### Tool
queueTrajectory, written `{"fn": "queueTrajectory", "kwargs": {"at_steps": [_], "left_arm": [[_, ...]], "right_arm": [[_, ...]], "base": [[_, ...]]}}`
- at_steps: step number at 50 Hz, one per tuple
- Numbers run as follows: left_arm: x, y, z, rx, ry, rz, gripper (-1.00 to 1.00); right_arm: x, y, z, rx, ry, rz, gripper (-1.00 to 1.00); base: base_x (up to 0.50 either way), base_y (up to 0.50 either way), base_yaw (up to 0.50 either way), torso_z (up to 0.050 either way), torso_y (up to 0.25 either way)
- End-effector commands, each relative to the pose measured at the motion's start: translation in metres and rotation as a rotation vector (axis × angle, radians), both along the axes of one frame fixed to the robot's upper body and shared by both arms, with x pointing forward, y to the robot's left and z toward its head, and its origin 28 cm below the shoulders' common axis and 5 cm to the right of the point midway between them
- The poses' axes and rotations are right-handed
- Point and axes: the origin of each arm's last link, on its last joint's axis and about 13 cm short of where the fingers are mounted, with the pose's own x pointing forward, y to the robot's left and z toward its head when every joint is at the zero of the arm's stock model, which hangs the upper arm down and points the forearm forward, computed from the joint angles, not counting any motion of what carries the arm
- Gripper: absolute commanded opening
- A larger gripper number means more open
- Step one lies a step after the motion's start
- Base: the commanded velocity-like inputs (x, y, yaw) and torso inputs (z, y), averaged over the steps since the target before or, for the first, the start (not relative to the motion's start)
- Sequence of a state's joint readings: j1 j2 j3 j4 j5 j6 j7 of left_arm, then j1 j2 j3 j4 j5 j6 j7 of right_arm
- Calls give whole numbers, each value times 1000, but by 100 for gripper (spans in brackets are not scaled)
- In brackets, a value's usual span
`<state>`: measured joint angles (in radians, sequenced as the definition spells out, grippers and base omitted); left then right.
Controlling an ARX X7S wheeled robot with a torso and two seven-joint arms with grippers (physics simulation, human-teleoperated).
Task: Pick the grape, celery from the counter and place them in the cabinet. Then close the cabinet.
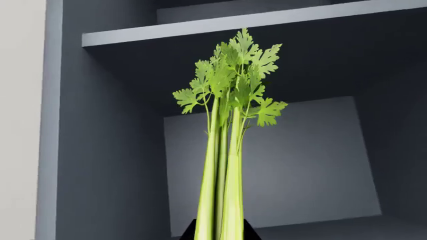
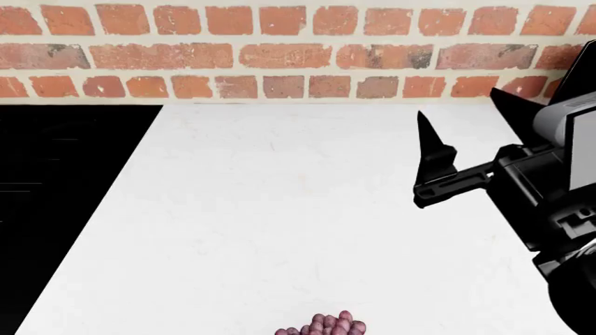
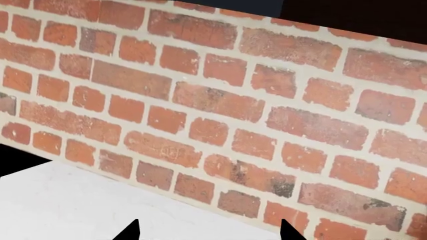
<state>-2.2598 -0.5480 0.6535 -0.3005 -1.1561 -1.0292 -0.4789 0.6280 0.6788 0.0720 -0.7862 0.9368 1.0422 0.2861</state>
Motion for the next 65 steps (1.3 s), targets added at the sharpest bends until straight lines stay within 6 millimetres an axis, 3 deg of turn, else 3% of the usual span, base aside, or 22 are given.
{"fn": "queueTrajectory", "kwargs": {"at_steps": [1,7,15,23,32,44,60,61,65], "left_arm": [[10,8,10,-29,19,48,-100],[-3,1,3,-22,-69,-5,-100],[-5,0,3,-21,-78,-11,-100],[13,9,31,-63,-33,-5,-100],[32,16,43,-68,11,35,-100],[53,29,23,-191,215,4,-100],[56,33,15,-238,299,2,-100],[56,32,15,-232,303,0,100],[56,31,15,-211,310,-5,100]], "right_arm": [[2,0,-4,-5,8,-3,100],[2,0,-6,-16,14,-11,100],[2,0,-6,-17,14,-12,100],[4,-2,-11,-7,16,-13,100],[4,-2,-14,-5,21,-14,100],[5,-1,-16,-6,26,-15,100],[6,0,-19,-4,32,-16,100],[6,0,-19,-4,32,-16,100],[6,0,-20,-2,33,-16,100]], "base": [[0,0,0,0,0],[0,0,0,0,0],[0,0,0,0,0],[0,0,0,0,1],[0,0,0,2,0],[0,0,0,0,0],[0,0,0,0,1],[0,0,0,0,0],[0,0,0,0,0]]}}
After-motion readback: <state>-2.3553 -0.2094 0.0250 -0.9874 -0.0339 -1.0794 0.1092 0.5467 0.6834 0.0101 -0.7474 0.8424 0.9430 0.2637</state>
